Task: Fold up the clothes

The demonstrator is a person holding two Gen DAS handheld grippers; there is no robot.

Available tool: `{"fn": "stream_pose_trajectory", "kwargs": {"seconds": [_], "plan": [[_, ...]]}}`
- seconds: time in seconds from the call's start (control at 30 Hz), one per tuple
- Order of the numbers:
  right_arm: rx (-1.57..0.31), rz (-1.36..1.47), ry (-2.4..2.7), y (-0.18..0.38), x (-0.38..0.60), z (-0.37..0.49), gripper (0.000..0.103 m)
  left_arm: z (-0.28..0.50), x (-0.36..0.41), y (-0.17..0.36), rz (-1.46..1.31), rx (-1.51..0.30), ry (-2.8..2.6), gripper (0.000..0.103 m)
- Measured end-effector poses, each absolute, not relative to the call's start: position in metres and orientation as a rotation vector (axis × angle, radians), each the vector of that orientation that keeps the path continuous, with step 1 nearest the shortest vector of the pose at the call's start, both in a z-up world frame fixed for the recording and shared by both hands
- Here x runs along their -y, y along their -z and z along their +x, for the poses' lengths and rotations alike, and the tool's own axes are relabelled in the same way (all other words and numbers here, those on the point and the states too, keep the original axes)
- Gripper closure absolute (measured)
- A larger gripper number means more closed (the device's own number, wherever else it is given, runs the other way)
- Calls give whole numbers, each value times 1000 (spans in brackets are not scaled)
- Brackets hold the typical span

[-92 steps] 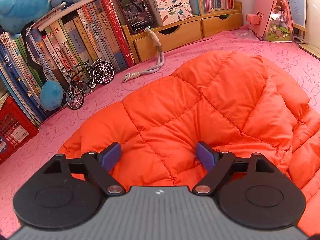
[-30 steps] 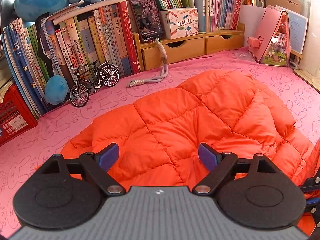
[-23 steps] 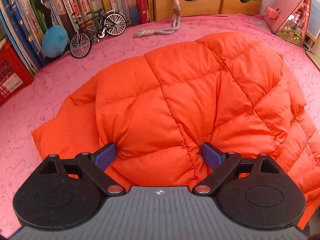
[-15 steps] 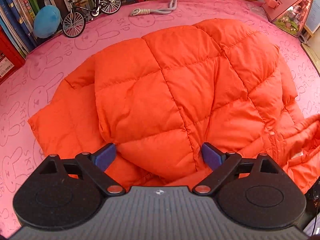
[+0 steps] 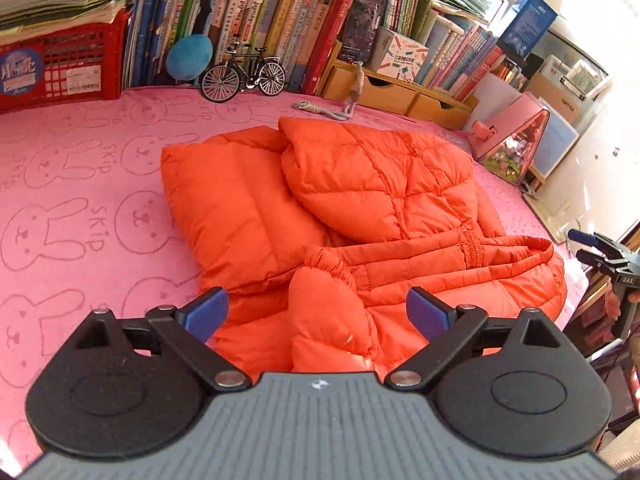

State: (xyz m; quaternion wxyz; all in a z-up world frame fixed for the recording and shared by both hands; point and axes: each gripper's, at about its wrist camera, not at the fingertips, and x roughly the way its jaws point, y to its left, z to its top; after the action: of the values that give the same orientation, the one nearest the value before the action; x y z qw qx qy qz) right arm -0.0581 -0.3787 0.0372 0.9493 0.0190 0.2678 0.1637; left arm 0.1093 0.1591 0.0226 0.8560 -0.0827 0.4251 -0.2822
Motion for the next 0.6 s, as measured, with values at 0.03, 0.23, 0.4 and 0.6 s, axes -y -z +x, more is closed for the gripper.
{"fn": "stream_pose_trajectory", "kwargs": {"seconds": [0.03,0.23,0.4,0.6], "plan": [[-554,54,-344,-33,380,-60,11,110,-162,-14,-204,-878,600,6],[-576,69,-406,-19,360,-61,6,108,-136,25,-318,-848,698,6],[-584,59,-457,-10,336,-60,69,77,-121,27,-285,-742,699,61],[-444,83,-467,-39,324,-78,80,24,-142,-24,-413,-459,646,78]]}}
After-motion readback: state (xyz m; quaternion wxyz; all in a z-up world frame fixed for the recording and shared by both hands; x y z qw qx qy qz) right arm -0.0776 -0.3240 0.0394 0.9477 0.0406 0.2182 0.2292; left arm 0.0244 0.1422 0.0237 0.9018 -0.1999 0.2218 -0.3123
